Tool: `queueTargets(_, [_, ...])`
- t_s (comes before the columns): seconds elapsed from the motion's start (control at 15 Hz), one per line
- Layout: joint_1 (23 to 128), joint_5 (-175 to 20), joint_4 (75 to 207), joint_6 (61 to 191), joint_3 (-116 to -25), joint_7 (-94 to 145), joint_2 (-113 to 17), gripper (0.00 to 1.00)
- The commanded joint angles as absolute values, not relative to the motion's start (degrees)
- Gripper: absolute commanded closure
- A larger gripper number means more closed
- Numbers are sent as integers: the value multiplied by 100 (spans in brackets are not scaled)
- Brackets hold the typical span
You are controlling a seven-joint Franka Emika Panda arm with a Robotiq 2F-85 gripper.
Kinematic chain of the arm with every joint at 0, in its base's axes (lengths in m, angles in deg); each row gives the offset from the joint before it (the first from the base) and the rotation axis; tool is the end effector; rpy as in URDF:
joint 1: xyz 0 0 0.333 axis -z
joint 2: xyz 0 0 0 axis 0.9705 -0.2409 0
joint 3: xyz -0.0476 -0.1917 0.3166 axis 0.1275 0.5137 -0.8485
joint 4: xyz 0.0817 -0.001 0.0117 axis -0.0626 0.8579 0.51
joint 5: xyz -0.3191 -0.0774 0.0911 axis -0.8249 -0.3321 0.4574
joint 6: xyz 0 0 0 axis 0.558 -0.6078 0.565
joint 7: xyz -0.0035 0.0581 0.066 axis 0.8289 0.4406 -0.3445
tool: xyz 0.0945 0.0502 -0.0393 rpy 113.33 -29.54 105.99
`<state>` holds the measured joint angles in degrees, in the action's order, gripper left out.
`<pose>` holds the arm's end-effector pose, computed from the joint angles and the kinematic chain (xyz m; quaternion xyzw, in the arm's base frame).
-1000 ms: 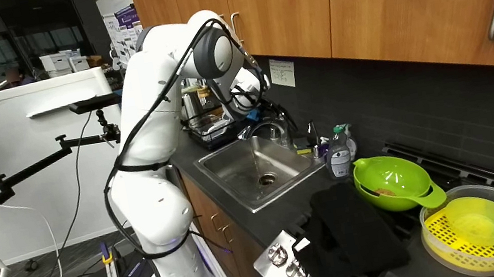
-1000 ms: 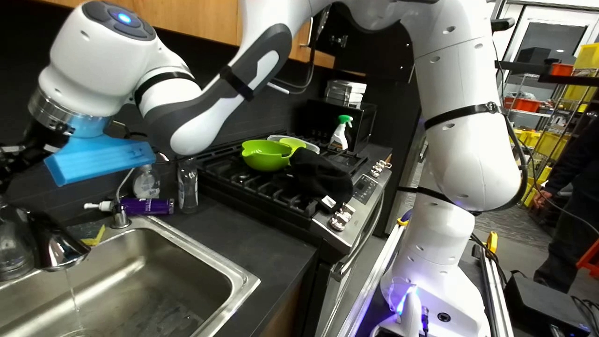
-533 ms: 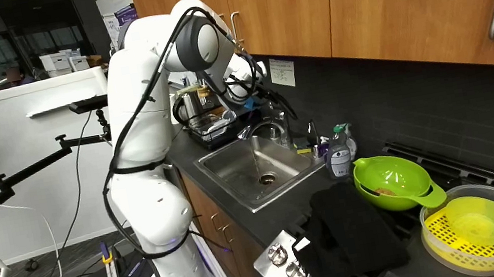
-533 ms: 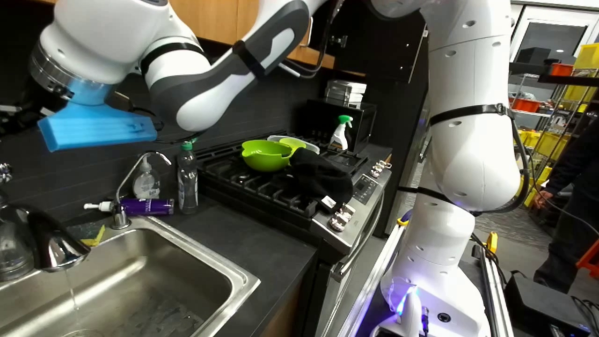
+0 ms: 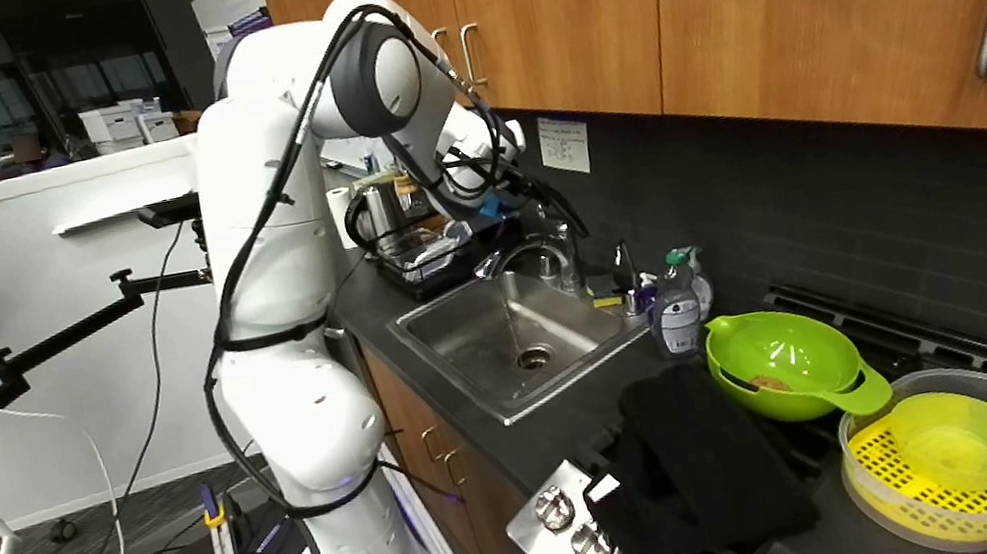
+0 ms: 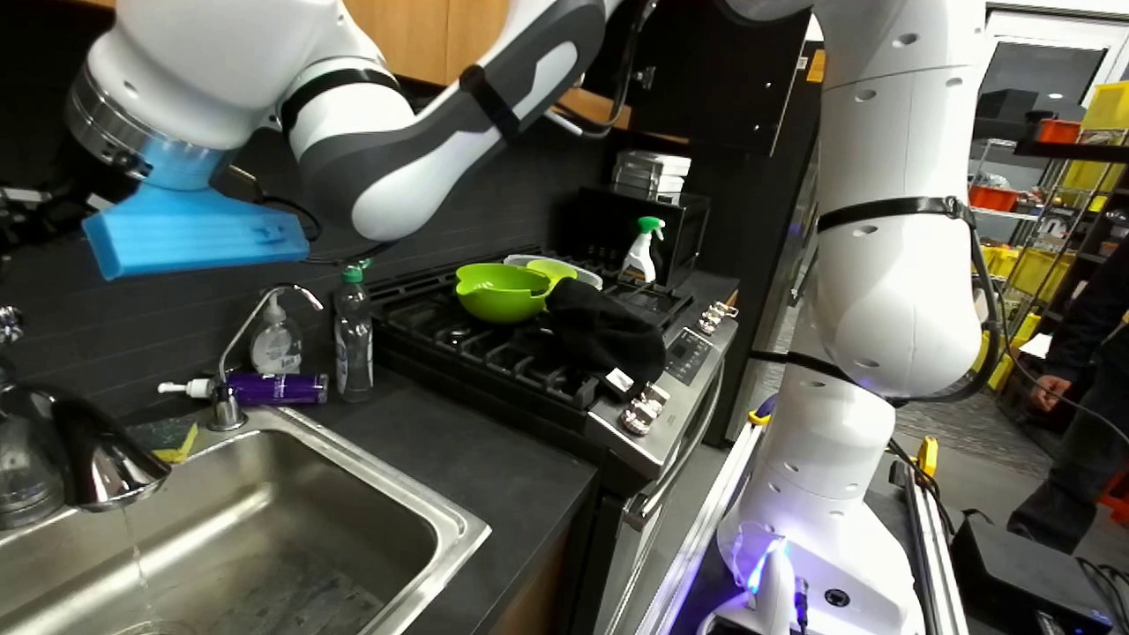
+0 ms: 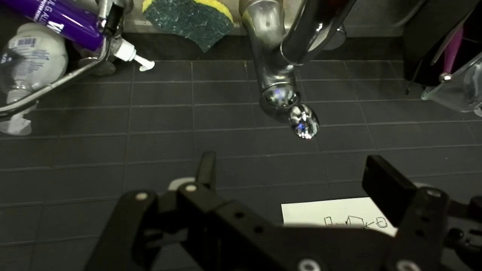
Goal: Lift the faucet handle upwards and then push it downwards
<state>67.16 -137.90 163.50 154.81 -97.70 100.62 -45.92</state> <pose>0.4900 0.3394 0.4801 -0.9231 -0.0529 -0.3710 0.0867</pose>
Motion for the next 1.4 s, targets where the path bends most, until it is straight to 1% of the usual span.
queueTargets(0.0, [6769,-13659,16625,15469,-9804,10102,-4264,0])
queueTargets(0.6, [6917,-12761,17596,15409,-9789,10085,-3519,0])
queueTargets(0.87, [7030,-12006,17903,15359,-9745,10001,-3238,0])
queueTargets(1.2, [7110,-11510,18184,15660,-9666,10039,-2887,0])
queueTargets(1.27, [7074,-11718,17916,15520,-9689,10055,-3194,0])
queueTargets(1.33, [7074,-11659,17966,15542,-9681,10055,-3130,0])
